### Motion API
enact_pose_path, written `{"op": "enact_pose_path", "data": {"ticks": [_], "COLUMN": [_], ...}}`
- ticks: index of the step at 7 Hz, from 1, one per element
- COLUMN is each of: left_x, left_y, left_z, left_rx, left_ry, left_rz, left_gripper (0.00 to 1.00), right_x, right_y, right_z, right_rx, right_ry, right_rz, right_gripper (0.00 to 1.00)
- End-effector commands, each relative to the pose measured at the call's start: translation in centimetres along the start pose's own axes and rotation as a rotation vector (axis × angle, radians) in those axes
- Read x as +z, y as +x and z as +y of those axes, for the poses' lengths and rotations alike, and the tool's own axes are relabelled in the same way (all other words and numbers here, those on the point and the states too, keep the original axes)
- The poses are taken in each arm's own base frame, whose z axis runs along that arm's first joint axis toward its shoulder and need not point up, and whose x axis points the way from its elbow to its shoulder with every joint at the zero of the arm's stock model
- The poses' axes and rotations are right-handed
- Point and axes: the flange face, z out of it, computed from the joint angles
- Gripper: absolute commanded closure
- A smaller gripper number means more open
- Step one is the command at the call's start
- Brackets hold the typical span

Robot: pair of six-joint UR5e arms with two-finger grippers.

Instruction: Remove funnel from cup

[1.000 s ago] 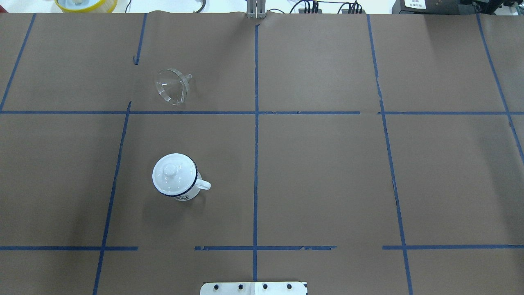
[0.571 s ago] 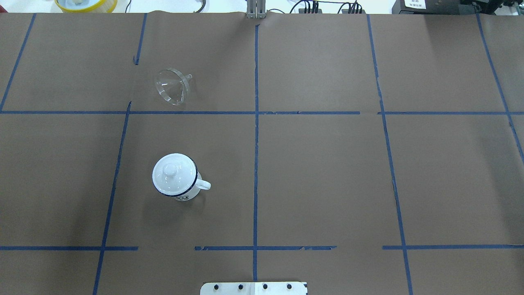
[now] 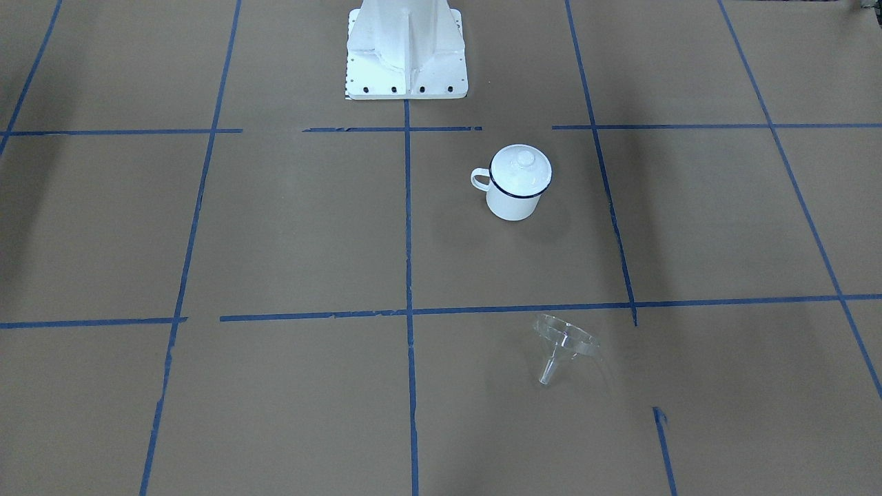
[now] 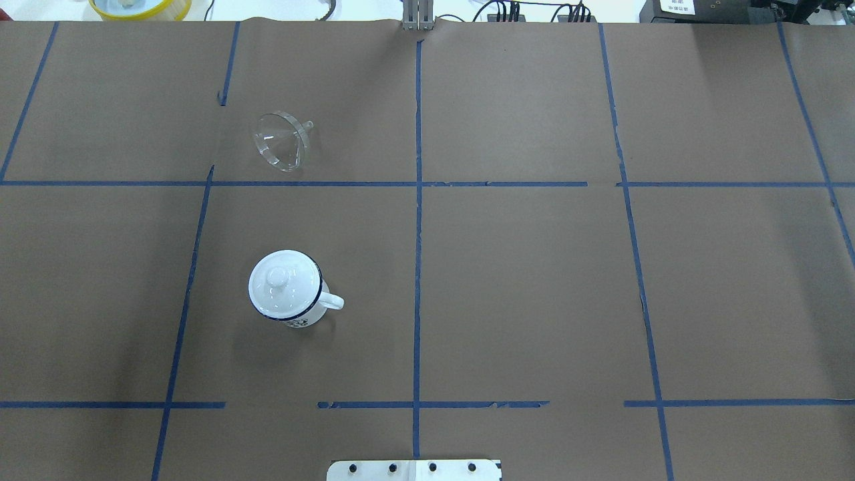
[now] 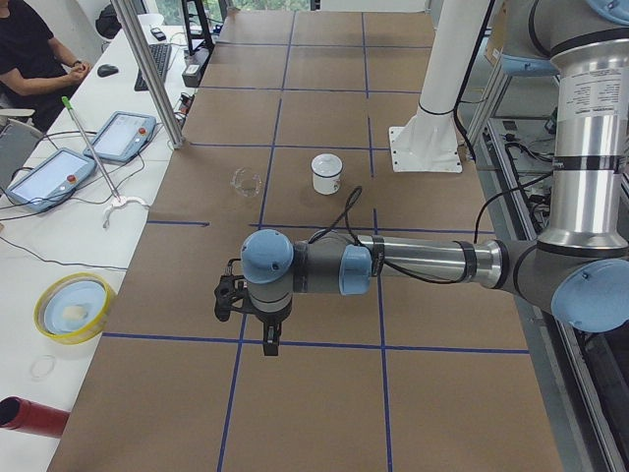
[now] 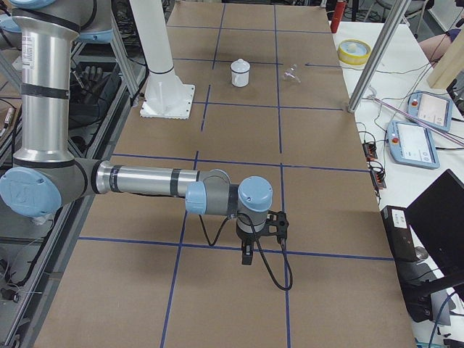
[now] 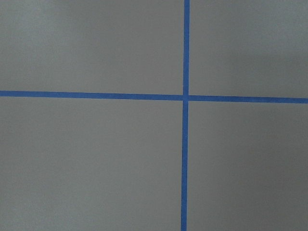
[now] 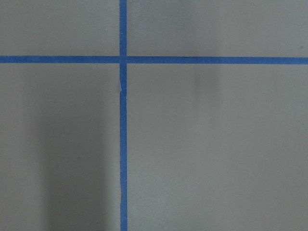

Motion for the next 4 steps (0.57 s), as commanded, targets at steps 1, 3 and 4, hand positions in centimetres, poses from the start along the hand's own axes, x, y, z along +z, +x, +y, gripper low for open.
{"op": "enact_pose_path", "data": {"ticks": [1,3,4], "left_x": [0.07,0.01,0.02], "left_y": [-0.13,-0.09,-0.1], "left_z": [0.36,0.34,0.35], "left_rx": [-0.041,-0.035,-0.036], "left_ry": [-0.001,0.001,0.0], "left_rz": [-0.005,-0.008,-0.008], "left_gripper": [0.0,0.0,0.0], "right_x": [-0.03,-0.03,-0.03], "right_y": [-0.03,-0.03,-0.03], "right_z": [-0.01,-0.01,-0.01], "right_rx": [-0.001,-0.001,-0.001], "right_ry": [0.001,0.001,0.001], "right_rz": [0.0,0.0,0.0], "right_gripper": [0.0,0.0,0.0]}}
